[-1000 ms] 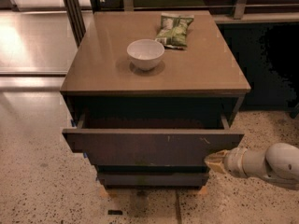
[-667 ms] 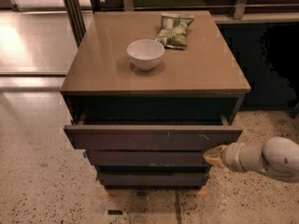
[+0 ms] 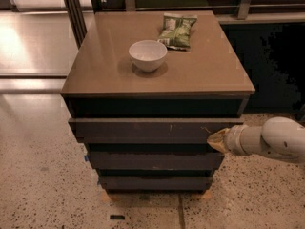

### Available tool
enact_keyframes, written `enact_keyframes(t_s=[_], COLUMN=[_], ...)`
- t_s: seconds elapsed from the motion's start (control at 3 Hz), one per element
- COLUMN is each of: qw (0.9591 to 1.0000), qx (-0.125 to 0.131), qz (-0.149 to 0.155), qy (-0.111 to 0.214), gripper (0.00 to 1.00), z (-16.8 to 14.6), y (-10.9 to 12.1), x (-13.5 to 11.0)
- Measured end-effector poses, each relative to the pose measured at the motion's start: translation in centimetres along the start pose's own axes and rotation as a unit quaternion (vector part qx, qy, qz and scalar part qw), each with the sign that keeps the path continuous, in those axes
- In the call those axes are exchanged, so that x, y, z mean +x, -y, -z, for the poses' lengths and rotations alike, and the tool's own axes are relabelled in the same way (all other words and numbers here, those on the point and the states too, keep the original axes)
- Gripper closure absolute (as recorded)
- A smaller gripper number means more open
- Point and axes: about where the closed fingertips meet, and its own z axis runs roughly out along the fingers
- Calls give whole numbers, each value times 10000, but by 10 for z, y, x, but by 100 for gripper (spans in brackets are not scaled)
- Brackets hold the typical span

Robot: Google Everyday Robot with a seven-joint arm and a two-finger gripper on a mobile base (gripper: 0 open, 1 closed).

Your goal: Close top drawer

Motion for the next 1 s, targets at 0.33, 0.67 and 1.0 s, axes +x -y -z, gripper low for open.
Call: enact_keyframes(t_s=[0.33,0.67,1.0], qw=[9999,9999,9999], qx=[85,99,99], qz=[42,44,44], qy=[-104,-110,-110], gripper=[100,83,59], z=[18,20,20], y=[8,9,9], x=[-13,-15,-15])
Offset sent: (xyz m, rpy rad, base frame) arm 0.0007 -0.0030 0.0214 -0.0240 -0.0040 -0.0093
